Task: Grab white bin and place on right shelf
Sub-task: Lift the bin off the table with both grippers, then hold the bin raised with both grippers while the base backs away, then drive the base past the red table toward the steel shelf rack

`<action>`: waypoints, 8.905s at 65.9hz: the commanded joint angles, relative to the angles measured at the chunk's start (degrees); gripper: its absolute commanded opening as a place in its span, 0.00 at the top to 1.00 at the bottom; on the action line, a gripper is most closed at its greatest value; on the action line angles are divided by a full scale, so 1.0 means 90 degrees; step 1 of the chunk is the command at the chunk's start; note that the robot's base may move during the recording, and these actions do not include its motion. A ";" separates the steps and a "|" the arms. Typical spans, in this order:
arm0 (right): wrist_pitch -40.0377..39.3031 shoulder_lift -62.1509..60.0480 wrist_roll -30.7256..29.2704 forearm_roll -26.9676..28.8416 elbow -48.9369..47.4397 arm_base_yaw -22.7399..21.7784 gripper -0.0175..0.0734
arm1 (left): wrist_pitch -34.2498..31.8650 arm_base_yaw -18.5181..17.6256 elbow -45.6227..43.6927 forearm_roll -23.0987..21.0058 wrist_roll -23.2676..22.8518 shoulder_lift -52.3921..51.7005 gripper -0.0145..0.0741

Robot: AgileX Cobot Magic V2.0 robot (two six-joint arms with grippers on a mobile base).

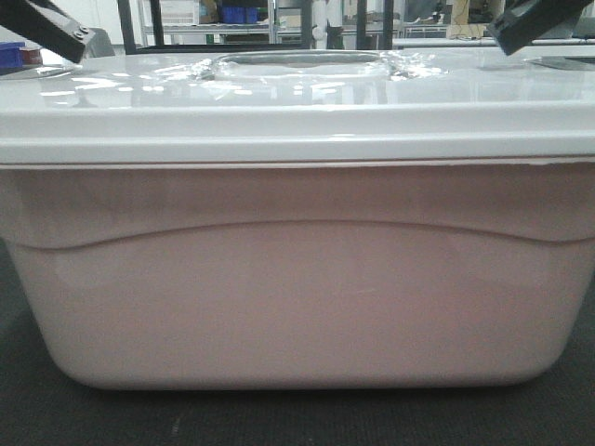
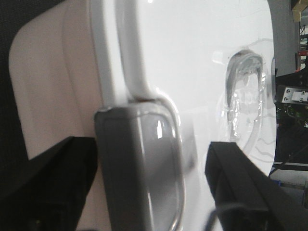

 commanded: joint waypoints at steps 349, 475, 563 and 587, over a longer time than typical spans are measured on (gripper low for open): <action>0.0732 -0.2945 -0.0551 0.1472 -0.1604 -0.0002 0.30 | -0.0453 -0.0354 -0.1801 -0.0635 0.0313 -0.2791 0.56; 0.0594 -0.2939 -0.0551 0.1472 -0.1604 -0.0002 0.30 | -0.0408 -0.0354 -0.1801 -0.0635 0.0313 -0.2791 0.56; 0.0560 -0.2932 -0.0551 0.1472 -0.1604 -0.0002 0.30 | -0.0408 -0.0354 -0.1801 -0.0646 0.0313 -0.2791 0.56; 0.0560 -0.2932 -0.0551 0.1472 -0.1604 -0.0002 0.30 | -0.0408 -0.0354 -0.1801 -0.0646 0.0313 -0.2791 0.56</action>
